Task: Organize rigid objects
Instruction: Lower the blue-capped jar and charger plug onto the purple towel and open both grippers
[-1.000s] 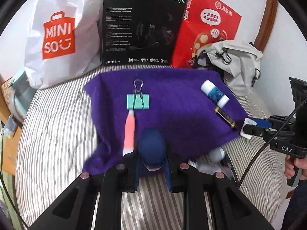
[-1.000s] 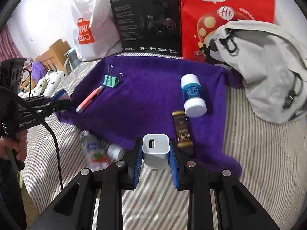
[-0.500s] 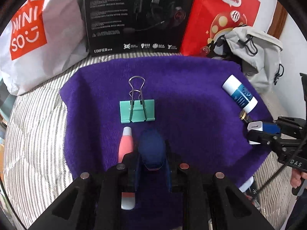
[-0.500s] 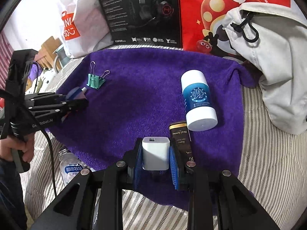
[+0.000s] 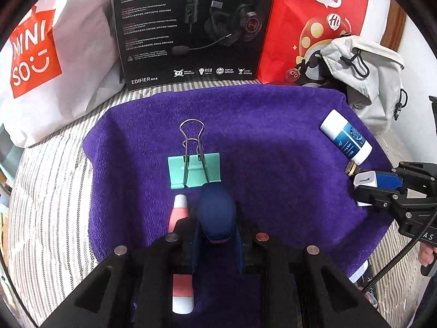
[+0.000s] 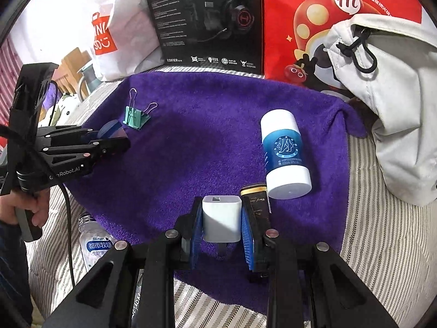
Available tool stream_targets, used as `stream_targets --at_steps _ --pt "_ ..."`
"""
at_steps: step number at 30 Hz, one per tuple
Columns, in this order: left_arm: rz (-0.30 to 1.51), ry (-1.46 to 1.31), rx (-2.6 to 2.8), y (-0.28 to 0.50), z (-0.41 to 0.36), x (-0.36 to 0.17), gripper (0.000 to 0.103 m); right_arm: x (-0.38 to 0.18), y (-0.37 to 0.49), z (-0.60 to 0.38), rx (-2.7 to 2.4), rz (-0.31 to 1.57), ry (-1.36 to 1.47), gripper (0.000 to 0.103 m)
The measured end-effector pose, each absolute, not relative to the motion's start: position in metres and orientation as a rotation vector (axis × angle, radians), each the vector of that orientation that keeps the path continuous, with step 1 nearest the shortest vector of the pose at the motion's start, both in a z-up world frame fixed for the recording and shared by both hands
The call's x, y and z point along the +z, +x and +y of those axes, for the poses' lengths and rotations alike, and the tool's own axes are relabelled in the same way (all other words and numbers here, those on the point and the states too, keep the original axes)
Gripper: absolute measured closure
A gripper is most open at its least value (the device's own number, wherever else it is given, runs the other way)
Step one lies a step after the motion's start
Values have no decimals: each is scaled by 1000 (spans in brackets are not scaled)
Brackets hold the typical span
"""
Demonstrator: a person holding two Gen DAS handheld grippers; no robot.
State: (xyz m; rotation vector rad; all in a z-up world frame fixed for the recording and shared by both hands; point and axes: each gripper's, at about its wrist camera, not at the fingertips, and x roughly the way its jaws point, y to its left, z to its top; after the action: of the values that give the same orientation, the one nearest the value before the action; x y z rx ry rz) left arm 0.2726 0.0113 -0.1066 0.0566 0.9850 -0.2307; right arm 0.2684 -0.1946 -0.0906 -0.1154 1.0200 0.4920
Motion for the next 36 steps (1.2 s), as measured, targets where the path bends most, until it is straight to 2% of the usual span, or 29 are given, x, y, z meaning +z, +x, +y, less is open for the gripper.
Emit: stream_targets --at_steps 6,13,20,25,36 --pt "969 86 -221 269 8 -107 81 -99 265 -193 508 1041 -120 75" --pt "965 120 -241 263 -6 -109 54 -98 262 -202 524 1056 -79 73" --pt "992 129 -220 257 -9 -108 35 -93 256 -209 503 1078 -76 69" --pt "1009 101 -200 244 -3 -102 34 -83 244 -216 454 1057 -100 58" --pt "950 22 -179 190 12 -64 29 -67 195 -244 397 1004 -85 57"
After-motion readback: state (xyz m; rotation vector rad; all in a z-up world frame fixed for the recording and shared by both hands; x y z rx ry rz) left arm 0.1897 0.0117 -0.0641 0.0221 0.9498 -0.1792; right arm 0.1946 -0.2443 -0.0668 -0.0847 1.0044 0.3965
